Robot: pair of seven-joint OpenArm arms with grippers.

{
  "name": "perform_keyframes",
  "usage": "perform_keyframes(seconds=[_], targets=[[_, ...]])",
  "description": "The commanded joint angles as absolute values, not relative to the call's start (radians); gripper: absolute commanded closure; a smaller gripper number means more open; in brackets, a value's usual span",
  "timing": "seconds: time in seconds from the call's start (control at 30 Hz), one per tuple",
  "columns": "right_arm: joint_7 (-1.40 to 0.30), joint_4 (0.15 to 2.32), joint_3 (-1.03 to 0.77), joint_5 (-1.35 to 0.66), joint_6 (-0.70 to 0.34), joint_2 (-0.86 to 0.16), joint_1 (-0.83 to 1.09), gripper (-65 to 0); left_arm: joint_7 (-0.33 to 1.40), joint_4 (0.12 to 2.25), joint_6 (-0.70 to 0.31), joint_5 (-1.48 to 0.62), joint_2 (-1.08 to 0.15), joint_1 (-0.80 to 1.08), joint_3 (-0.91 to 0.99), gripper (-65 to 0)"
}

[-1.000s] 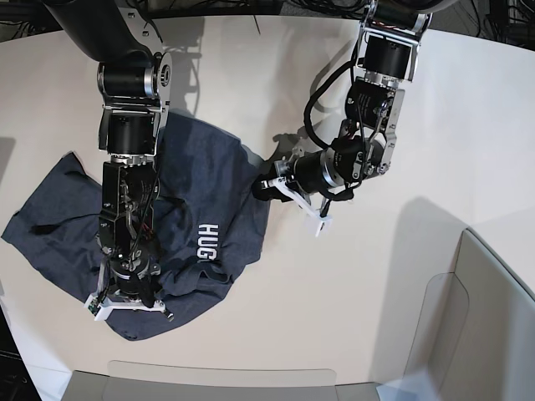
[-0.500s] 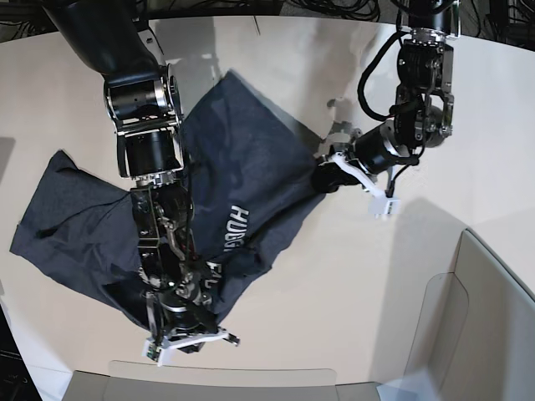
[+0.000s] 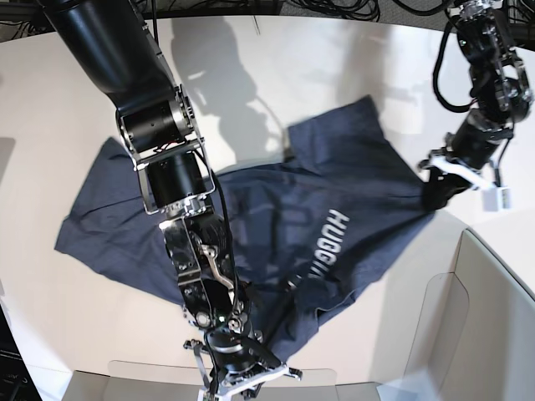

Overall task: Layout the t-shirt on the table in an organized manner, then fold the t-shirt properly
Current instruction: 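Lift the shirt with the left gripper and swing it toward the box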

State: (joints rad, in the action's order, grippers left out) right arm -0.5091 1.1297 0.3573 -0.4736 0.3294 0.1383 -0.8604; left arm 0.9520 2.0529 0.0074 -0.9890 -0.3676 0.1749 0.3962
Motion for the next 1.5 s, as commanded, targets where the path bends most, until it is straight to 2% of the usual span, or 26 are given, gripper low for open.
perform_keyframes(seconds=[0.0, 0.17, 0.4, 0.53, 0.6, 0.67, 0.77, 0.9, 1.1, 1.37, 1.47], targets=[[-0.472, 1.158, 0.369, -0.472, 0.311, 0.157, -0.935, 0.0, 0.928, 2.071, -0.001, -1.021, -0.394, 0.16, 0.463, 0.0], [-0.472, 1.245, 0.371, -0.472, 0.311, 0.157, -1.004, 0.0, 0.918, 2.069, -0.002, -1.181, -0.498, 0.156, 0.705, 0.0], [-0.39, 1.448, 0.371, -0.472, 0.311, 0.157, -1.027, 0.0, 0.851, 2.072, -0.01, -1.34, -0.696, 0.093, 0.897, 0.0], [-0.433, 1.523, 0.374, -0.472, 0.311, 0.157, -0.935, 0.0, 0.82, 2.074, -0.139, -1.484, -0.78, 0.091, 1.046, 0.0], [-0.443, 1.557, 0.374, -0.473, 0.309, 0.157, -0.845, 0.0, 0.823, 2.074, -0.18, -1.484, -0.796, 0.102, 1.138, 0.0], [-0.443, 1.598, 0.375, -0.489, 0.309, 0.157, -0.743, 0.0, 0.829, 2.074, -0.239, -1.484, -0.797, 0.117, 1.193, 0.0], [-0.443, 1.65, 0.4, -0.567, 0.309, 0.082, -0.576, 0.0, 0.908, 2.074, -0.331, -1.484, -0.779, 0.248, 1.248, 0.0], [-0.443, 1.735, 0.41, -0.651, 0.309, -0.035, -0.39, 0.0, 1.024, 2.074, -0.429, -1.484, -0.659, 0.321, 1.257, 0.0], [-0.443, 1.839, 0.305, -0.651, 0.309, -0.127, -0.259, 0.0, 1.122, 2.074, -0.438, -1.484, -0.535, 0.361, 1.253, 0.0], [-0.444, 1.862, 0.067, -0.651, 0.318, -0.206, -0.228, 0.0, 1.132, 2.074, -0.441, -1.484, -0.524, 0.447, 1.201, 0.0], [-0.444, 1.844, 0.051, -0.651, 0.318, -0.208, -0.242, 0.0, 1.148, 2.074, -0.441, -1.484, -0.522, 0.456, 1.175, 0.0]])
